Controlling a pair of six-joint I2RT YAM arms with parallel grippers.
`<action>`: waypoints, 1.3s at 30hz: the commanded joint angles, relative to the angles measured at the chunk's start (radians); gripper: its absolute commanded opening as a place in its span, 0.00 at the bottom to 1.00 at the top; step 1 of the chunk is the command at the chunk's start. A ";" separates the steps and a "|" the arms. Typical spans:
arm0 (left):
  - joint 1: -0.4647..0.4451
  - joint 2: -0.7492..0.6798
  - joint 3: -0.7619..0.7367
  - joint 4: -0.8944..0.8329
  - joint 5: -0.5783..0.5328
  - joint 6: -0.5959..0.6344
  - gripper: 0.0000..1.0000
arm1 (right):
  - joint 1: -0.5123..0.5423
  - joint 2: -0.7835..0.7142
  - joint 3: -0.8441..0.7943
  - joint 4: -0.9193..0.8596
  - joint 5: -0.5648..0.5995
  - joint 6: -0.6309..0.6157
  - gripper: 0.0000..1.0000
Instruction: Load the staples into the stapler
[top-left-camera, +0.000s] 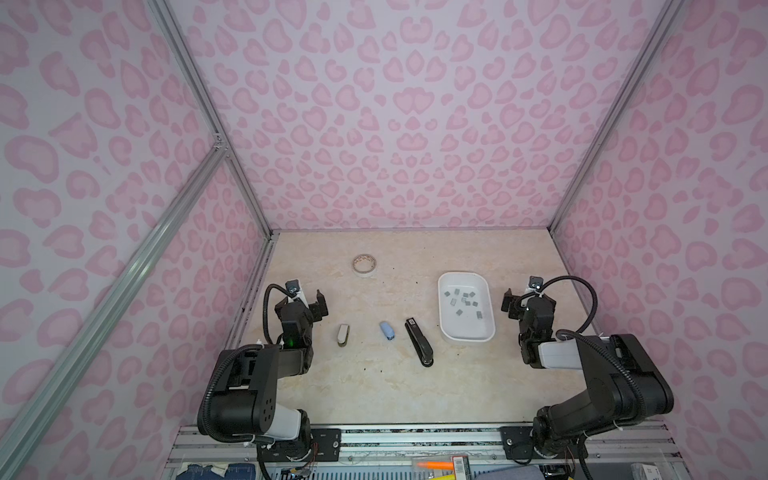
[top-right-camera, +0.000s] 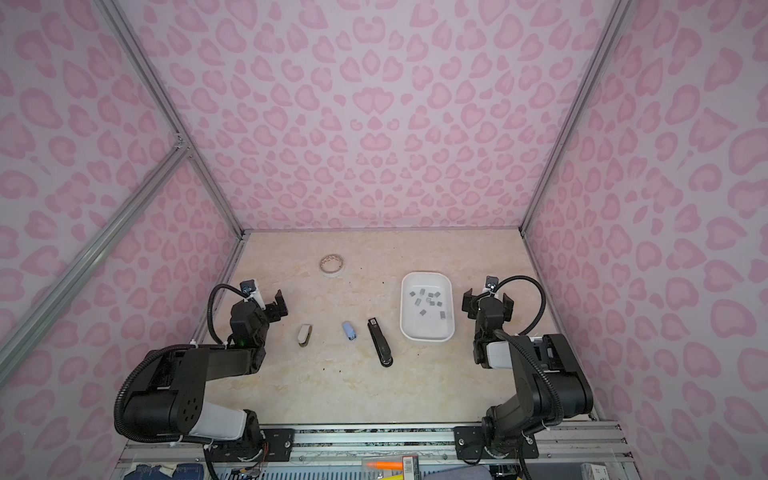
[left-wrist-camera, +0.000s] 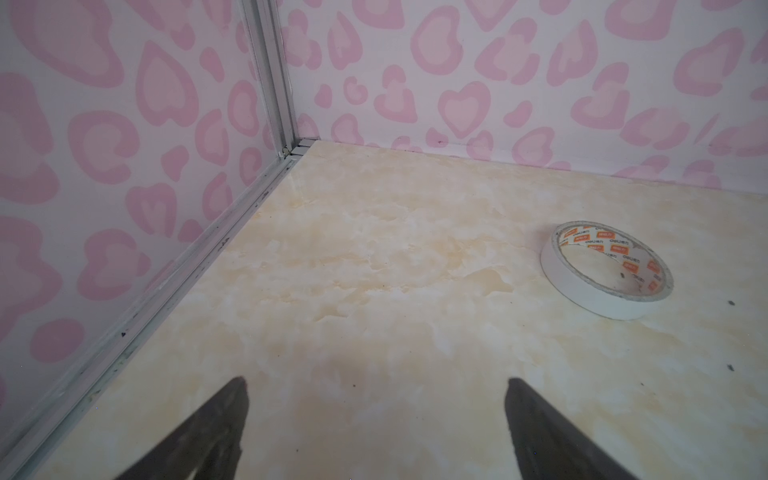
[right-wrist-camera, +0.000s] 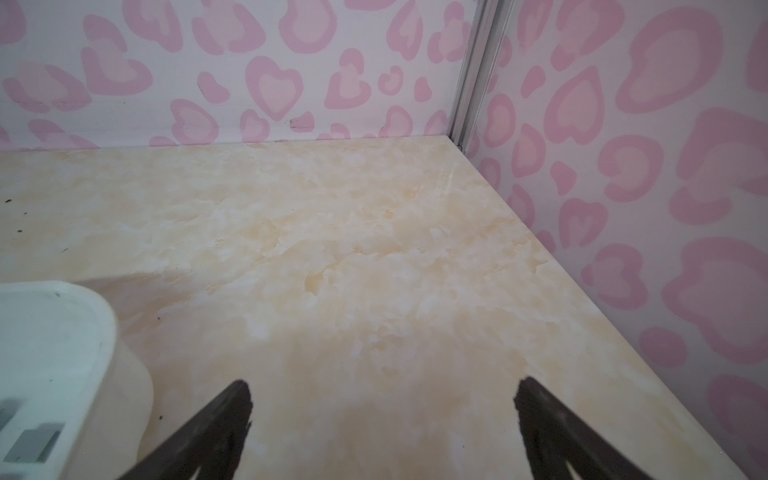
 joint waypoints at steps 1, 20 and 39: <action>0.002 0.000 0.003 0.038 0.007 0.002 0.97 | 0.001 0.000 0.001 0.014 -0.004 0.002 1.00; -0.002 -0.008 -0.007 0.053 0.004 0.008 0.97 | 0.011 -0.004 -0.007 0.025 0.006 -0.007 1.00; -0.007 0.000 0.004 0.040 -0.005 0.008 0.97 | 0.007 -0.002 -0.001 0.023 0.007 -0.002 1.00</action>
